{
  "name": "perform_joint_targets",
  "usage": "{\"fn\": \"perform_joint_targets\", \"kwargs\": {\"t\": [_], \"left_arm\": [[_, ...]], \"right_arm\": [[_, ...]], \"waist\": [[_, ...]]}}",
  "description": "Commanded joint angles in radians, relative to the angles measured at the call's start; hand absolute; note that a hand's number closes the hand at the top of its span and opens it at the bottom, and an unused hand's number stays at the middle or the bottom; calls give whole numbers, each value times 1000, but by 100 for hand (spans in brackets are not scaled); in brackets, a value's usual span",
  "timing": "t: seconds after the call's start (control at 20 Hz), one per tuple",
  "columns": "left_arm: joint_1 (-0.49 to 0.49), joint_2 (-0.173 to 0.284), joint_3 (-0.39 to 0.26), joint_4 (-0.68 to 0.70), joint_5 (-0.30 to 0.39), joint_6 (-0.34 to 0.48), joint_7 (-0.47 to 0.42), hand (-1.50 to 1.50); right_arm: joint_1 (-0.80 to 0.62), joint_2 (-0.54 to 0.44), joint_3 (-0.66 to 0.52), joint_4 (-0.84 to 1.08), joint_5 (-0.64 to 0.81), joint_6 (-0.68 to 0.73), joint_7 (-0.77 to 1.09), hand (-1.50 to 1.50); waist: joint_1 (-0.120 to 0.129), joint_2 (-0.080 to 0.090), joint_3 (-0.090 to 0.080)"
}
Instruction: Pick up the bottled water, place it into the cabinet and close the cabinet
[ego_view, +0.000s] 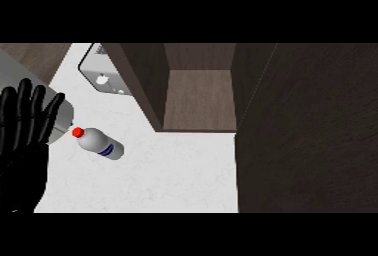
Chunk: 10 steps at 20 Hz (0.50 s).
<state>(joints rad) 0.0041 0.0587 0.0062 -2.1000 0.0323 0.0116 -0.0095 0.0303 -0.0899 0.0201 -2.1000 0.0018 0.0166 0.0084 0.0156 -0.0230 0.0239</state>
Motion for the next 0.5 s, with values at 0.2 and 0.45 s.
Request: {"fn": "perform_joint_targets", "kwargs": {"t": [0.2, 0.45], "left_arm": [[-34, 166, 324, 88, 261, -129, -46, -150], [13, 110, 267, 95, 340, -67, 209, -150]], "right_arm": [[116, 31, 32, -152, -41, 21, -24, -150], [235, 19, 82, -215, -169, 64, 200, -150]], "waist": [[-19, 21, -25], [-22, 18, -24]]}}
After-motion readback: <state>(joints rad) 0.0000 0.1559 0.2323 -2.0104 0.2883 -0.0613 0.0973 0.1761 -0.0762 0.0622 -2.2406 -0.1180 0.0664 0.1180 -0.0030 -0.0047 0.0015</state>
